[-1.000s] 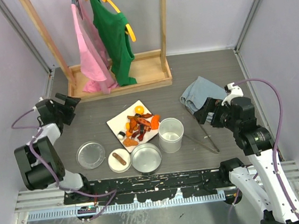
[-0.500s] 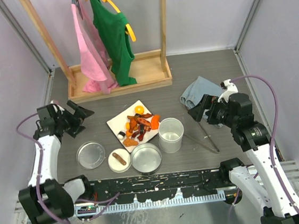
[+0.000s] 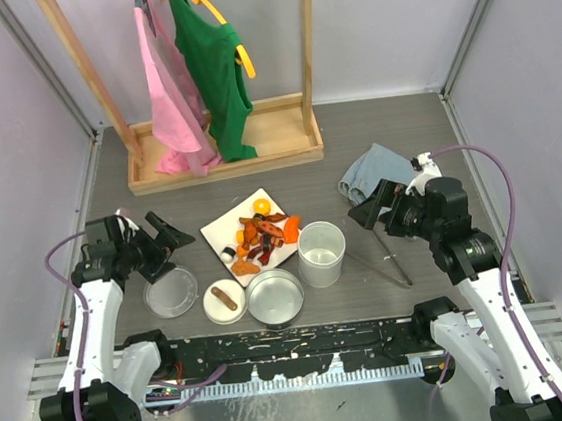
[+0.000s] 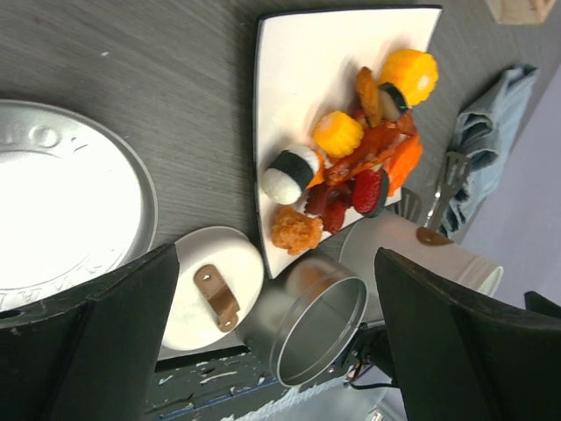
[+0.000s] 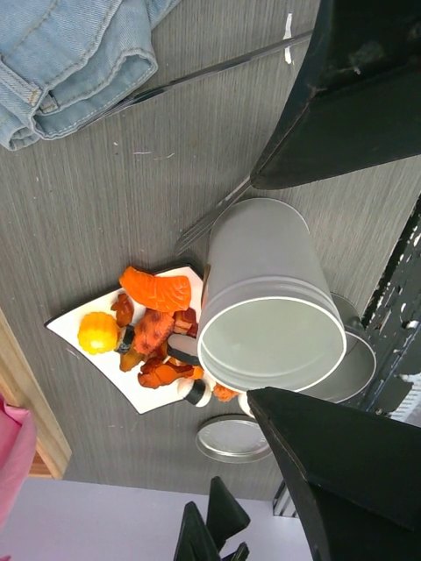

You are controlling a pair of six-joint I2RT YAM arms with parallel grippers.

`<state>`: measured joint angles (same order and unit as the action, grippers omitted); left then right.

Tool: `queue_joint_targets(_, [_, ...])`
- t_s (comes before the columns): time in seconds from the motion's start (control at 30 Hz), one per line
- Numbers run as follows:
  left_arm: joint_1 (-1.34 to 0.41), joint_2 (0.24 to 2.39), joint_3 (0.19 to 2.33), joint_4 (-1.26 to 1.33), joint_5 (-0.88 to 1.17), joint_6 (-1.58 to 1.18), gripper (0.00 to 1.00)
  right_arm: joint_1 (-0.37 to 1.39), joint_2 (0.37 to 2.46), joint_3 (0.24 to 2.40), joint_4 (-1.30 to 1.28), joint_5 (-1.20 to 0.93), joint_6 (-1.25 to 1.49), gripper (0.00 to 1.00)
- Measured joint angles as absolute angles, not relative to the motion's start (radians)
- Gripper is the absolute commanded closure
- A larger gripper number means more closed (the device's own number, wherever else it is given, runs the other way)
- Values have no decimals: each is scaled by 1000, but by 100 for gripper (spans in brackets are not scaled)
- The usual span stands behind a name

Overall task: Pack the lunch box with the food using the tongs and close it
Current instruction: Move the distractor to the center of the board, then move the plate to the center of the board.

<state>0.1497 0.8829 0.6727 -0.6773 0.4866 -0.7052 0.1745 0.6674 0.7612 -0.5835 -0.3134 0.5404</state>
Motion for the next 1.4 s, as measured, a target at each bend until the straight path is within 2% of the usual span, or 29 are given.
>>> queue_joint_targets(0.3, [140,974,692,-715,445,-661,8,175,625,753,-588,-294,576,0])
queue_joint_targets(0.4, [115,999,691,-693,475,-665,12,175,599,716,-558,-326,616,0])
queue_joint_targets(0.53, [73,1043,691,-638,486,-677,22,175,590,674,-532,-360,660,0])
queue_joint_targets(0.7, [63,1146,694,-562,452,-692,26,175,603,667,-526,-373,681,0])
queue_joint_targets(1.07, [22,1602,799,-350,499,-698,50,175,596,667,-532,-361,684,0])
queue_joint_targets(1.4, [20,1665,793,-168,524,-732,82,175,584,667,-552,-327,682,0])
